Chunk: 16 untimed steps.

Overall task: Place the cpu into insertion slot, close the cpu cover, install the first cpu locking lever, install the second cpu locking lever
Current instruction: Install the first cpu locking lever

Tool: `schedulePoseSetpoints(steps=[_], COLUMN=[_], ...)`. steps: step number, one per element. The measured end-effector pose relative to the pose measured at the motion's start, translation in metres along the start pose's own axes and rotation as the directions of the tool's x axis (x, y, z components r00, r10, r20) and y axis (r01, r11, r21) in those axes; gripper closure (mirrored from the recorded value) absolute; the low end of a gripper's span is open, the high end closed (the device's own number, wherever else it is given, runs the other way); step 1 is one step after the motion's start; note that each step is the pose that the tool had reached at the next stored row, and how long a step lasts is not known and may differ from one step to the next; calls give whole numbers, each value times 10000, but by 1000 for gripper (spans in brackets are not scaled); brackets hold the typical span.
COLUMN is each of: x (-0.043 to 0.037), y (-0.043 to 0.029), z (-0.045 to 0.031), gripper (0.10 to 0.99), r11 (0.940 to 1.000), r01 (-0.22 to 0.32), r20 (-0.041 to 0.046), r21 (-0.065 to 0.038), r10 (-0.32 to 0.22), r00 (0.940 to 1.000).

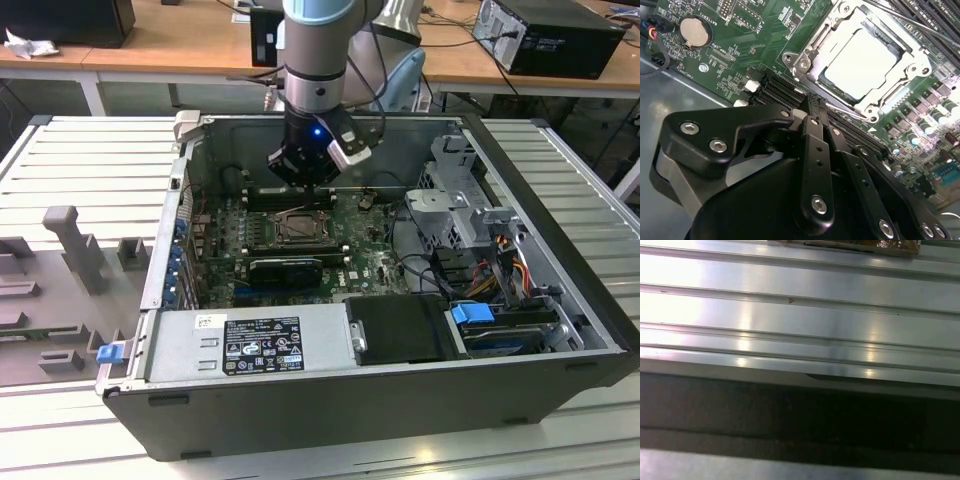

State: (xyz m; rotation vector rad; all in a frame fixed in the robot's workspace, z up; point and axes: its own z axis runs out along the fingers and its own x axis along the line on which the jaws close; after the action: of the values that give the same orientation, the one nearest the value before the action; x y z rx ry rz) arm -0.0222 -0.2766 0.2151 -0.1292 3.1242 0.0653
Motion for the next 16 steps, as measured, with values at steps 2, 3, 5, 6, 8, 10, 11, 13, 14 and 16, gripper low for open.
schedulePoseSetpoints(steps=[2, 3, 5, 6, 8, 10, 11, 13, 14, 16], x=[-3, -4, -9, -9, -10, -11, -10, -10, -10, -11], y=[-1, -2, -4, -4, -5, -5, -5, -6, -6, -6], z=[21, 32, 69, 83, 90, 99, 103, 105, 106, 107], gripper=[980, 980, 980, 980, 980, 980, 980, 980, 980, 980], r11=[10000, 10000, 10000, 10000, 10000, 10000, 10000, 10000, 10000, 10000], r01=[0, 0, 0, 0, 0, 2, 1, 1, 1, 1], r20=[1, 1, 0, 1, 0, -2, -2, -7, -7, -6], r21=[-1, 0, 0, 0, 7, 25, 35, 58, 64, 85], r10=[0, 0, 0, 0, 0, -2, -1, -1, -1, -1], r00=[10000, 10000, 10000, 10000, 10000, 10000, 10000, 10000, 10000, 10000])
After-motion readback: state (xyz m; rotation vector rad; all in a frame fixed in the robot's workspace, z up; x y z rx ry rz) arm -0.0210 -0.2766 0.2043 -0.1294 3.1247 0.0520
